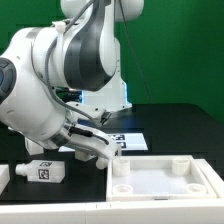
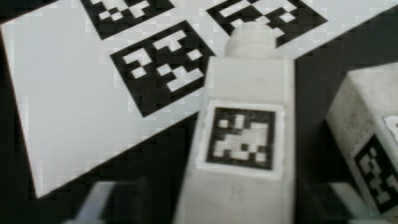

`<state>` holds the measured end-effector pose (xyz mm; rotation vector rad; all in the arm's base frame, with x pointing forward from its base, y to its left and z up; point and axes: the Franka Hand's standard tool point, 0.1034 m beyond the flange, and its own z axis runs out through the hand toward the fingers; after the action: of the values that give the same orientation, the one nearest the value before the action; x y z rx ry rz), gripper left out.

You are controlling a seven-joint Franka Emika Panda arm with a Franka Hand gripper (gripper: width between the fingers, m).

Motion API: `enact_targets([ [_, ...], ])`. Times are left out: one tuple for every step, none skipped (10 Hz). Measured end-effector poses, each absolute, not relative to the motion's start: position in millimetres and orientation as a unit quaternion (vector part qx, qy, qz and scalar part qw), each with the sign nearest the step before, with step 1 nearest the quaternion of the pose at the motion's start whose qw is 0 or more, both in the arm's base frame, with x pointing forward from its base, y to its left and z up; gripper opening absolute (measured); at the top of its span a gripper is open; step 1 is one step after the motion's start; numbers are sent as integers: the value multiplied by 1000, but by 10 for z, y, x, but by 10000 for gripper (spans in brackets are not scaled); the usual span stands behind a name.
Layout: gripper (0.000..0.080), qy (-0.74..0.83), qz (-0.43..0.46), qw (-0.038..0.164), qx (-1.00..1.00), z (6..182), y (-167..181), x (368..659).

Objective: Assemble one leg

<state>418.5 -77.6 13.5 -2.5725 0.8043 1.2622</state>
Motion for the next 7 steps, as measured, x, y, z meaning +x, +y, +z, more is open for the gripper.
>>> enact_targets([
  [292, 269, 423, 83, -861, 136, -776, 4186],
  [292, 269, 422, 83, -862, 137, -777, 4187],
  [292, 269, 422, 83, -862, 142, -777, 4194],
  [292, 259, 425, 83, -863, 300, -736, 4266],
  [292, 233, 404, 76, -881, 608, -604, 4448],
  [292, 213, 387, 71, -895, 883, -432, 4552],
  [292, 205, 386, 67, -897, 1107, -272, 4631],
])
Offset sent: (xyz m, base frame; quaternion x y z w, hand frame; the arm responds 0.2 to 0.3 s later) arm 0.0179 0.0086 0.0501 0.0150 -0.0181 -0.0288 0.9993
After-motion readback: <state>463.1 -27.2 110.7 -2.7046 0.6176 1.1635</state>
